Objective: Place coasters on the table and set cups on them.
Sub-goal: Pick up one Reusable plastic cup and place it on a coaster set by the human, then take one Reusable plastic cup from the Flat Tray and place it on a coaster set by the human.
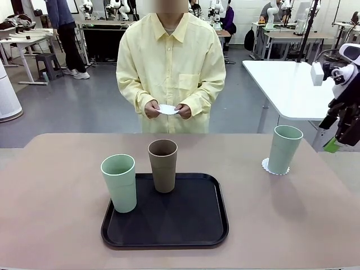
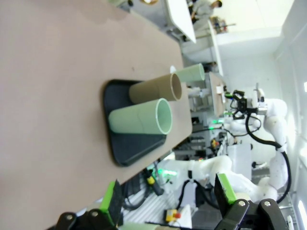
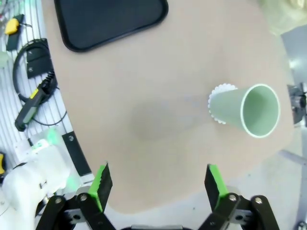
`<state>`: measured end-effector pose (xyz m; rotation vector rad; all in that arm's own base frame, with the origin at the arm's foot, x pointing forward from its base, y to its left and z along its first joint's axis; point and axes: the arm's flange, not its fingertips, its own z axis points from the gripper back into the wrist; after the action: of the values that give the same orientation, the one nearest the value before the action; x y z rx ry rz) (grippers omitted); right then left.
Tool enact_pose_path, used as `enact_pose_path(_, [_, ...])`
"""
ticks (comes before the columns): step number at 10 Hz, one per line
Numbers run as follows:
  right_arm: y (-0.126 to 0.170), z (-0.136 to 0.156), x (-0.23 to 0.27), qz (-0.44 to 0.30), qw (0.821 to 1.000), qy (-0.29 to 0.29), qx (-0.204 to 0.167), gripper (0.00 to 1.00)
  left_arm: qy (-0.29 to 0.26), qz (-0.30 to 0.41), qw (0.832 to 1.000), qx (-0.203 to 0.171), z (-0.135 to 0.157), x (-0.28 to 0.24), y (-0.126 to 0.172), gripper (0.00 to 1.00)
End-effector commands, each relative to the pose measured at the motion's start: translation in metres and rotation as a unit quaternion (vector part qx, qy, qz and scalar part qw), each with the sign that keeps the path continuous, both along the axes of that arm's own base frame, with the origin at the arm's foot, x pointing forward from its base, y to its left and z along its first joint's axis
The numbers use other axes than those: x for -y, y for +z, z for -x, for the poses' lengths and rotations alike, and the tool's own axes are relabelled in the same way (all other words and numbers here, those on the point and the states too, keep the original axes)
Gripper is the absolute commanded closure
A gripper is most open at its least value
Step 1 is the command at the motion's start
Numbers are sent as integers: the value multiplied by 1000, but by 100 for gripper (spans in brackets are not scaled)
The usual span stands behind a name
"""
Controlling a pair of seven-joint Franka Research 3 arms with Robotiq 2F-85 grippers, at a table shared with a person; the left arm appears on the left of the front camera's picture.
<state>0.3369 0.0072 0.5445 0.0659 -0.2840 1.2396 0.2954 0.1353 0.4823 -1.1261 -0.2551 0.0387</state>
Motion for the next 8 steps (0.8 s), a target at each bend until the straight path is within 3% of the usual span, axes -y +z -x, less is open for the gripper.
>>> enact_pose_path(1, [-2,2,2,-1,1000,-9,16,0,-1,7,1000,7,-1,0,0,0])
enact_pose_path(8, [-2,2,2,-1,1000,-9,16,0,-1,7,1000,7,-1,0,0,0])
